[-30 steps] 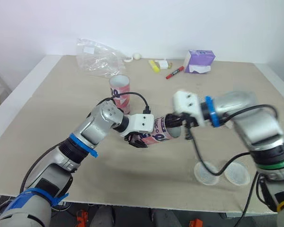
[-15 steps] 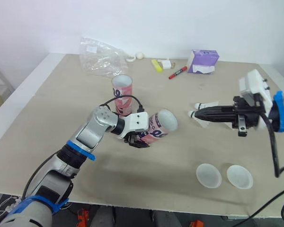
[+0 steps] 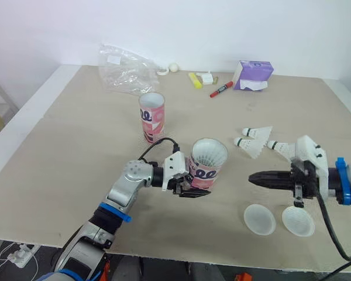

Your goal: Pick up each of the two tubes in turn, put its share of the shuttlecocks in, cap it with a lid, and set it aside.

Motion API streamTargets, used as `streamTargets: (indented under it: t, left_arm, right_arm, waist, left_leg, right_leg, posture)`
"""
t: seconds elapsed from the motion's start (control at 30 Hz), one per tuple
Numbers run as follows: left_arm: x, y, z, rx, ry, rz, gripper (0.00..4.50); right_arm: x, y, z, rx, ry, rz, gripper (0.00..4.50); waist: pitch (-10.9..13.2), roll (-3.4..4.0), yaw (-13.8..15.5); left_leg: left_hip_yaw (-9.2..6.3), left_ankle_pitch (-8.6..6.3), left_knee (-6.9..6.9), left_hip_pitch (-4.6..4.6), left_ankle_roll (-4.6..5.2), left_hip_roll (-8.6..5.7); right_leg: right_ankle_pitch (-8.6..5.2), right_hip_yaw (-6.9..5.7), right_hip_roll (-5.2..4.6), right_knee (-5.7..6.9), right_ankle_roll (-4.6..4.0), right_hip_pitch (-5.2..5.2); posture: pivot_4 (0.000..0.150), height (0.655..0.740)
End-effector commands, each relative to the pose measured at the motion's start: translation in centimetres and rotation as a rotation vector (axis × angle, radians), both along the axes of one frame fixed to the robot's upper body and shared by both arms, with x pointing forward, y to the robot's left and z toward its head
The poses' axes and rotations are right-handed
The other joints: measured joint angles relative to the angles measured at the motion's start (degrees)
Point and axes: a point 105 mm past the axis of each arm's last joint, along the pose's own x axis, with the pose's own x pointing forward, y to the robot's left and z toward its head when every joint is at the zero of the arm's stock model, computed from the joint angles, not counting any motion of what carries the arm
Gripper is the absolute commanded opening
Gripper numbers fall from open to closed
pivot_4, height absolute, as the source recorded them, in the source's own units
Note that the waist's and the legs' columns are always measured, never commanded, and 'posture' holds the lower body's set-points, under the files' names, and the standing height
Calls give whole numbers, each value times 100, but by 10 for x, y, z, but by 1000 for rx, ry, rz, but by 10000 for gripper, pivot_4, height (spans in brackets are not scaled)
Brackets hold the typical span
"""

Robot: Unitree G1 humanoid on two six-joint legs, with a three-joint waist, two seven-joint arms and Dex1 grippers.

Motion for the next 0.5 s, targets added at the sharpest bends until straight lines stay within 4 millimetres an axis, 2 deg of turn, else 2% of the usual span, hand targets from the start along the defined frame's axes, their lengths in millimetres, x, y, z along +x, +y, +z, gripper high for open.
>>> streamTargets:
  t: [0.03, 0.07, 0.1, 0.27, 0.3, 0.33, 0.37, 0.4, 0.47, 0.5]
  left_arm:
    - [-1, -4, -9, -14, -5, 15, 33713]
    - [-1, -3, -11, -10, -7, 14, 33713]
    - [-1, -3, -14, -5, -3, 16, 33713]
    - [-2, -1, -21, 8, 20, 9, 33713]
    - [-2, -1, -22, 5, 31, 8, 33713]
    - [-3, -1, -22, 2, 36, 8, 33713]
    - [-4, -2, -22, 0, 43, 3, 33713]
    - [-4, -2, -22, -3, 48, -2, 33713]
    - [-6, -3, -22, -7, 53, -6, 33713]
    - [-6, -3, -22, -9, 53, -8, 33713]
  right_arm:
    - [-1, -11, 4, -60, -34, -9, 495]
    - [-2, -14, 2, -80, -21, -10, 495]
    - [-4, -17, -1, -103, -10, -10, 3209]
    - [-12, -26, -19, -189, 83, -11, 20125]
    - [-12, -26, -23, -197, 91, -15, 24878]
    - [-12, -25, -25, -201, 95, -17, 27790]
    - [-12, -25, -28, -215, 96, -18, 33430]
    - [-10, -24, -31, -227, 93, -22, 35264]
    - [-9, -24, -34, -233, 92, -37, 44553]
    - [-8, -23, -35, -231, 92, -42, 44553]
  waist:
    - [1, -1, -7]
    - [0, 0, -15]
    - [0, -1, -15]
    - [-2, 2, -15]
    - [-1, 1, -16]
    - [-2, 2, -18]
    - [-2, 2, -18]
    - [-2, 1, -18]
    - [-3, 2, -18]
    - [-3, 3, -18]
  left_leg:
    - [0, 0, 2, 0, 0, 0]
    - [0, 0, 3, 0, 0, 0]
    - [0, 0, 3, 1, 0, 0]
    - [0, 0, 3, 4, 0, 0]
    - [1, 0, 3, 4, 0, 0]
    - [1, 0, 3, 6, 0, 0]
    - [0, 0, 3, 6, 0, 0]
    - [1, 0, 3, 7, -1, 0]
    - [0, 0, 3, 7, -1, 0]
    - [1, 0, 3, 6, -1, 0]
  right_leg:
    - [0, 0, 0, 0, 1, 0]
    - [1, 0, 0, 0, 1, 1]
    - [2, 0, 0, 0, 0, 1]
    - [2, 0, 0, 0, -1, 2]
    - [2, 0, 0, 0, -1, 3]
    - [2, 0, 0, 0, -1, 3]
    - [2, 0, 1, 0, -1, 4]
    - [2, 0, 0, 0, -1, 4]
    - [2, 0, 1, 0, -1, 4]
    - [2, 0, -1, 0, -1, 4]
  posture:
    - [1500, 7400]
    - [1500, 7400]
    - [1500, 7400]
    - [1500, 7400]
    - [1500, 7400]
    - [1500, 7400]
    - [1500, 7400]
    - [1500, 7400]
    - [1500, 7400]
    - [1500, 7400]
